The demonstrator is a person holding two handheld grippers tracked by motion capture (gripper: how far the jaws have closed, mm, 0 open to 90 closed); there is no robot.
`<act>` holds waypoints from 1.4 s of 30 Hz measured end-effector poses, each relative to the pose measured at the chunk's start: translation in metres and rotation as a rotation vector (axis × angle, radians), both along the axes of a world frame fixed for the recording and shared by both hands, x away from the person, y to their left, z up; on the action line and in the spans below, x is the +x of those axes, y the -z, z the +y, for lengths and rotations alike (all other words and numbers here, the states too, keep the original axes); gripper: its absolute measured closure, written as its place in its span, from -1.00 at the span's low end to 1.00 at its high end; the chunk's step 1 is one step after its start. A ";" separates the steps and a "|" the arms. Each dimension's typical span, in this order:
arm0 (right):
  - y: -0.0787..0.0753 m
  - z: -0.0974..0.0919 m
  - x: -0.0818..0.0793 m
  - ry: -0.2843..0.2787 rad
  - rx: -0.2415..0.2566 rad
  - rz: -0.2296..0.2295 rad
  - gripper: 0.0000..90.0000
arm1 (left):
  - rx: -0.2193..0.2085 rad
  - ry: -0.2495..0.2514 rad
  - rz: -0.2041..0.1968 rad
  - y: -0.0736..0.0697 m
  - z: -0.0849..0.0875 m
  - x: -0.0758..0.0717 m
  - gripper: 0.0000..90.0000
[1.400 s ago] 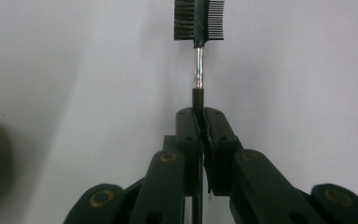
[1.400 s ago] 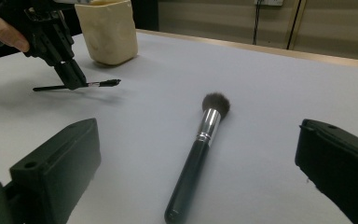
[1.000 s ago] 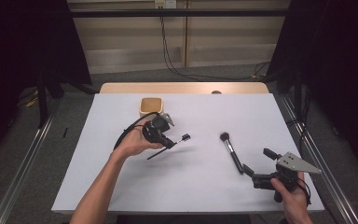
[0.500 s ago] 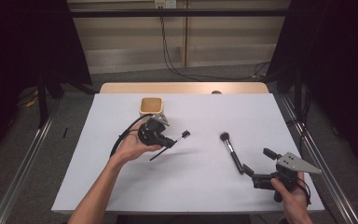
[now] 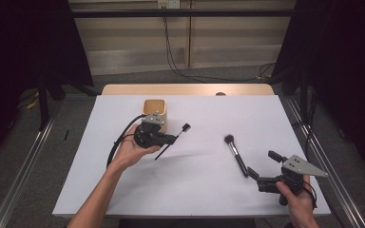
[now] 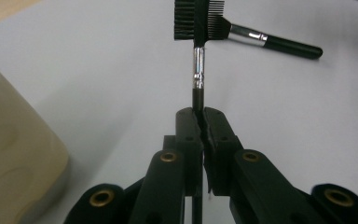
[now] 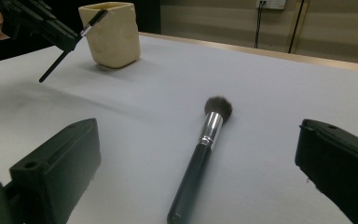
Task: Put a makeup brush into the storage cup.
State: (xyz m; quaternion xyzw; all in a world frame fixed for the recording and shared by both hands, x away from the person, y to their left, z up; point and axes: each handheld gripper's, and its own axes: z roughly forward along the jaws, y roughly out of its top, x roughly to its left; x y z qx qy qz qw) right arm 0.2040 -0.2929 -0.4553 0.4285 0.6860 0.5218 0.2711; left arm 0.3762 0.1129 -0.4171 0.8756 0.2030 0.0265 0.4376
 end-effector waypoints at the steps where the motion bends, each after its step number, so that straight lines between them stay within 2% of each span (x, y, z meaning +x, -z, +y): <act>1: 0.000 0.000 0.000 0.000 -0.001 0.000 -1.00 | -0.008 -0.004 -0.006 0.000 0.001 0.000 0.91; 4: 0.000 0.000 0.000 -0.003 0.001 0.000 -1.00 | -0.036 -0.024 -0.024 -0.001 0.005 -0.001 0.91; 11: 0.000 0.000 0.000 -0.003 -0.001 -0.003 -1.00 | -0.141 -0.081 -0.042 -0.006 0.017 -0.004 0.91; 13: 0.000 0.000 0.000 -0.004 0.001 -0.004 -1.00 | -0.148 -0.100 -0.062 -0.008 0.019 -0.004 0.91; 15: 0.000 0.000 0.000 -0.005 -0.002 -0.005 -1.00 | -0.177 -0.121 -0.061 -0.008 0.023 -0.004 0.91; 19: 0.000 0.000 0.000 -0.003 -0.001 -0.005 -1.00 | -0.219 -0.152 -0.090 -0.010 0.029 -0.006 0.91; 29: 0.000 0.000 0.000 -0.006 -0.005 -0.006 -1.00 | -0.267 -0.167 -0.152 -0.019 0.031 -0.011 0.91; 37: 0.000 0.001 0.000 -0.008 -0.003 -0.007 -1.00 | -0.302 -0.199 -0.168 -0.026 0.041 -0.009 0.91; 38: 0.000 0.001 0.000 -0.008 -0.003 -0.007 -1.00 | -0.309 -0.202 -0.161 -0.027 0.042 -0.009 0.91; 42: 0.000 0.001 0.000 -0.014 -0.003 -0.008 -1.00 | -0.316 -0.213 -0.173 -0.032 0.043 -0.008 0.91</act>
